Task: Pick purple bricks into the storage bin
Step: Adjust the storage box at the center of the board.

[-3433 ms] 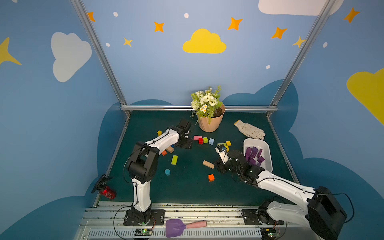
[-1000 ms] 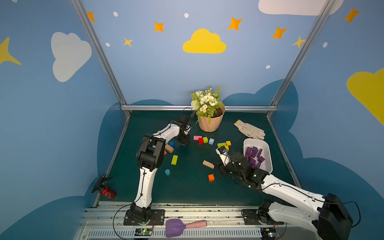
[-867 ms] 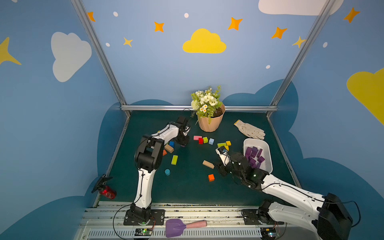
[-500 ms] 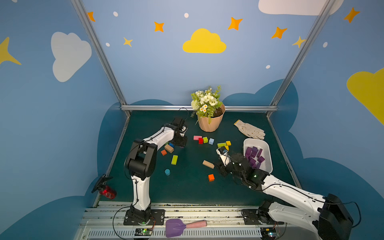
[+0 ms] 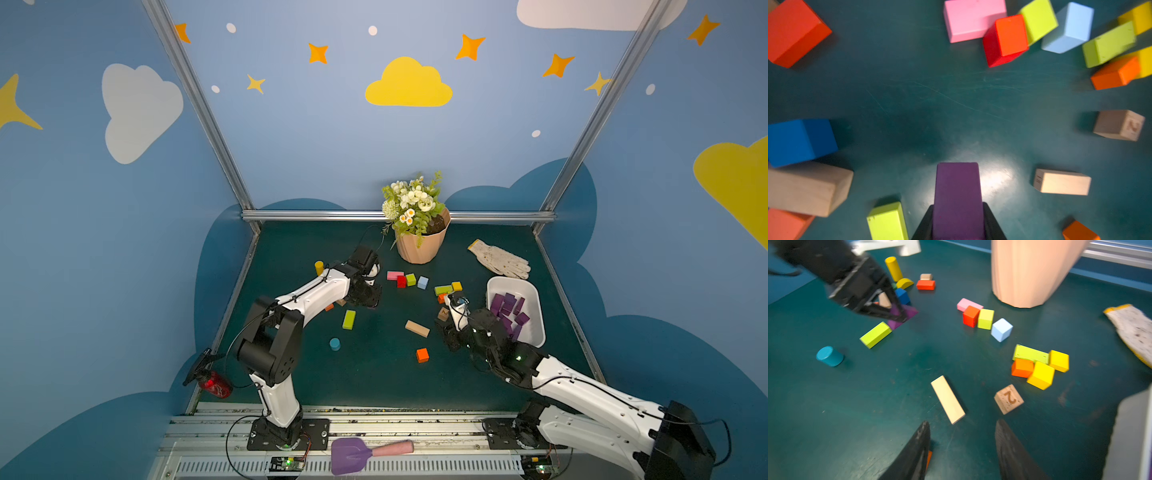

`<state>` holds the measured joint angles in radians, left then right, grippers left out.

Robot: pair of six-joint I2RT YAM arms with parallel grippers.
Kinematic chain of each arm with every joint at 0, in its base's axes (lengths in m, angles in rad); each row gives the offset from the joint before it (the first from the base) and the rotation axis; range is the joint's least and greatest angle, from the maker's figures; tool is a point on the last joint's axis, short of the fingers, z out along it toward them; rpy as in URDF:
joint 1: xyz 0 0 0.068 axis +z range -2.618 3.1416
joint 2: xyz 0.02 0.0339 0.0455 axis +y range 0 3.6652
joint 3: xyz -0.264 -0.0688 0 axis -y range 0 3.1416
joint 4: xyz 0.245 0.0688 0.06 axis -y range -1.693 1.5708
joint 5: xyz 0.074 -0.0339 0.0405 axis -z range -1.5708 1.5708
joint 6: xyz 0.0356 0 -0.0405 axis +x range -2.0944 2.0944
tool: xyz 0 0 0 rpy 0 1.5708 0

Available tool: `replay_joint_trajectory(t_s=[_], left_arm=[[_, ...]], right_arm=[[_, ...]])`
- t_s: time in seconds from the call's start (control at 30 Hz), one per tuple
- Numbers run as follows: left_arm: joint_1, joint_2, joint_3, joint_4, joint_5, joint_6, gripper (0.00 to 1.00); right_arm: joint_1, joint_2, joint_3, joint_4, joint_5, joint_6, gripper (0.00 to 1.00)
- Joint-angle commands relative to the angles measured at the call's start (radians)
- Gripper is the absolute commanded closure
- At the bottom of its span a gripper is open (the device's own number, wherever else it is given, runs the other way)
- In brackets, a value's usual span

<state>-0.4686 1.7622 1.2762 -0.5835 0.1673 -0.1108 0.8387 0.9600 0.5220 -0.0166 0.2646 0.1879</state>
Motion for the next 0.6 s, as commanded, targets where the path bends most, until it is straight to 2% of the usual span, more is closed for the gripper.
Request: replay_joint_trajectory(t_s=[0.0,0.17,0.3,0.57], left_arm=[[-0.026,-0.056,-0.033,0.024,-0.008,-0.048,0.67],[-0.076,-0.106,-0.075,0.055,0.013,-0.084,0.67],[-0.12,-0.117,-0.066,0.072,0.027,-0.098,0.67],[-0.245,-0.048,0.059,0.066,0.023,-0.11,0.66]], right_arm=[[-0.016,-0.027,0.005,-0.069,0.124,0.081,0.47],[-0.078,-0.036,0.042,-0.186,0.177,0.158,0.47],[-0.175,-0.044,0.081,-0.294,0.157,0.237,0.46],[-0.368,-0.064,0.135,-0.425,0.127,0.299,0.45]])
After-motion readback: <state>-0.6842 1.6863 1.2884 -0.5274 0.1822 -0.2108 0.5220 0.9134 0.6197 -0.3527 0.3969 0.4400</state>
